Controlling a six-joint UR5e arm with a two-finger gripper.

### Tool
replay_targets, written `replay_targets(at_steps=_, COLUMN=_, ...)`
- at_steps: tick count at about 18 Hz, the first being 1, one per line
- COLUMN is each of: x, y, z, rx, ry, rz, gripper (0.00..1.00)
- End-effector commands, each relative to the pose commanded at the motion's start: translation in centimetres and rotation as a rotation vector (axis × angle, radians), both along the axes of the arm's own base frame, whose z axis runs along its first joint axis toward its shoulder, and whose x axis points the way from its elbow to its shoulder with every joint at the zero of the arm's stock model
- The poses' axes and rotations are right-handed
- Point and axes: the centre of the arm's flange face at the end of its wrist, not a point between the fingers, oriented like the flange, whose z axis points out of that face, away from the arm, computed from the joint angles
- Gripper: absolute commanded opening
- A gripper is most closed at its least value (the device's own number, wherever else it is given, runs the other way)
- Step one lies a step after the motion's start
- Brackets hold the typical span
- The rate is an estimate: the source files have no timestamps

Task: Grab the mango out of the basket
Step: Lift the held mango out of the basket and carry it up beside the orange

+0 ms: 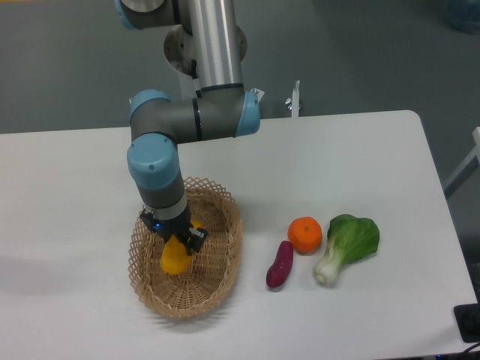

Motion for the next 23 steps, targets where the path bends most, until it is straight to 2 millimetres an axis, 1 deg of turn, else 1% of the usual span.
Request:
replay_targets(at_steps=2, x=-2.3, y=-0.7, z=2.0, rx=0.022, ry=0.020, rz=0.011, gripper=0.45)
replay_targets(at_steps=4, x=-5.2, y=-1.8, z=3.8, rx=0.028, ry=0.005, rz=0.029, gripper=0.45)
replay_targets(at_steps=6, x=-7.9, y=-3.7, z=6.2, rx=0.016, ry=0.005, rz=0.021, gripper=0.45)
replay_targets(at_steps=8, x=-10.9, y=-5.5, z=7.2, rx=0.007, ry=-0.011, rz=0.018, gripper=0.45)
replay_targets(at_steps=9, x=-12.5, y=-6.7, z=7.6, rx=-0.003, ry=-0.012, rz=0.014, gripper=0.45)
replay_targets(at_steps=11, x=-15.1, y=-9.7, z=9.0, rx=-0.012, ry=0.000, rz=-0.013, gripper=0.45)
replay_targets(at_steps=14, x=-19.5, y=-14.1, z=9.0, rx=-0.012, ry=-0.012, rz=-0.033, gripper=0.45)
replay_targets(at_steps=15, x=-20.6, y=-15.3, z=9.1, rx=-0.018, ry=-0.009, rz=-0.048, gripper=0.45)
replay_targets(at_steps=17, x=-22.2, y=-17.2, z=9.0, rx=-0.027, ry=-0.004, rz=-0.067, gripper=0.45)
replay_targets(at_steps=19, x=-23.2, y=-18.6, z=9.0, rx=-0.033, ry=-0.006, rz=-0.068, gripper=0.45)
replay_targets(at_steps=20, x=-23.5, y=-19.2, z=9.3, rx=-0.034, ry=-0.002, rz=-0.074, gripper=0.45)
replay_targets(at_steps=23, x=-24.3, y=-20.2, z=9.3, rx=-0.034, ry=-0.004, rz=-0.059, gripper=0.46)
